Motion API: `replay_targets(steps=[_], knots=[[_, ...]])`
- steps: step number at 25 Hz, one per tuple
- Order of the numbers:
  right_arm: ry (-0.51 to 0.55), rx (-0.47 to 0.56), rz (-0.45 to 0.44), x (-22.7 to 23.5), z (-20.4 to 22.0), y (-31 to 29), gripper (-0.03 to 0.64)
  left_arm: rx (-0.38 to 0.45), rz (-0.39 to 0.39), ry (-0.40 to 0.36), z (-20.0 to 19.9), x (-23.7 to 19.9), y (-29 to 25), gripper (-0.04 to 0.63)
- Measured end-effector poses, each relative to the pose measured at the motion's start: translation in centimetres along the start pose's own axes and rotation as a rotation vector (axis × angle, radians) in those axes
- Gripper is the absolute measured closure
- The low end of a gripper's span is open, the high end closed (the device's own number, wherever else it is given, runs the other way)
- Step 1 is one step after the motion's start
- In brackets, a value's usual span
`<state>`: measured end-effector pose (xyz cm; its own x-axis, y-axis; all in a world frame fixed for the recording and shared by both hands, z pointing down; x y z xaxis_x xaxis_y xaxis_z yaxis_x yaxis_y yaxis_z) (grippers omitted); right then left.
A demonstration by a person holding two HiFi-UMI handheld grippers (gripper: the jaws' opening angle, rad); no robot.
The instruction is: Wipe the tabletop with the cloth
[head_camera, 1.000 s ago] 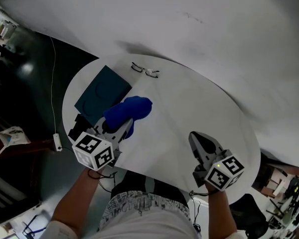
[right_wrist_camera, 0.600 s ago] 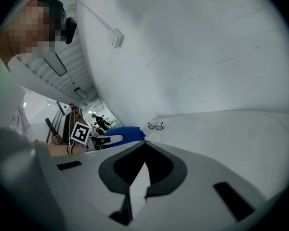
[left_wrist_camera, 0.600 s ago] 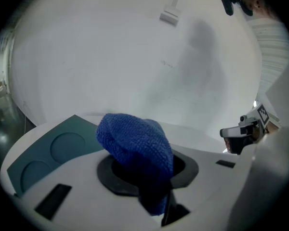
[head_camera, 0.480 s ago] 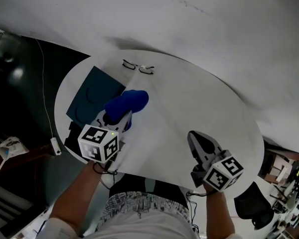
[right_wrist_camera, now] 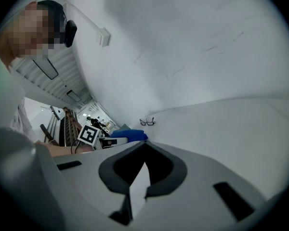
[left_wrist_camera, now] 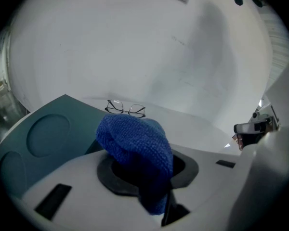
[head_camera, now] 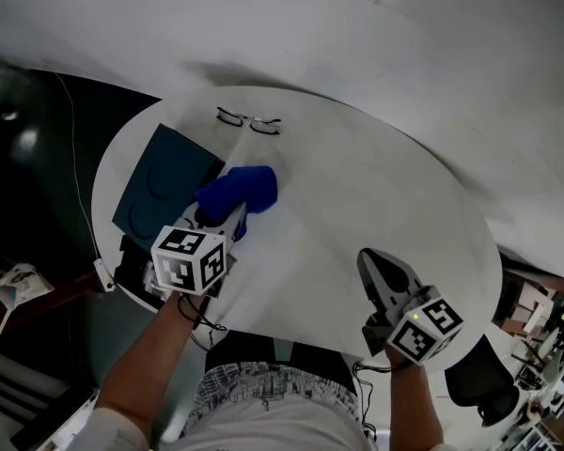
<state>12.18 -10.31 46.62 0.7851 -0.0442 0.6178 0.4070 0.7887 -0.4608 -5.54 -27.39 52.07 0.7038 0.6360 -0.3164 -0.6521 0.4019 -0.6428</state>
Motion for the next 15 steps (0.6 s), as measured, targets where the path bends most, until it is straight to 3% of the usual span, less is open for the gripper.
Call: replay_targets(steps=[7,15], knots=[[-0.017,0.001,0.007,0.8,0.0,0.2,0.611,-0.045,-0.025,0.045,1.4,-1.3,-1.3,0.48],[-0.034,0.005,0.016,1.7,0.5,1.0,0.611,-0.057,-0.005,0.037,1.8,-0.1,-2.2,0.482]])
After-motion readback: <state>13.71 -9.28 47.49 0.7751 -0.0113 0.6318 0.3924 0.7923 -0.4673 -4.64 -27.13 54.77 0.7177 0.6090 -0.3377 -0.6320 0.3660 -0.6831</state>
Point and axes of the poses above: the fingertips, and each gripper's own axes: y backward along the fingers, x to its right, z out of its underside, the point moved 1 cm from there along y, backward along the fingers, and after that the axes turned 1 degree about -x, right-handed, at the moved point
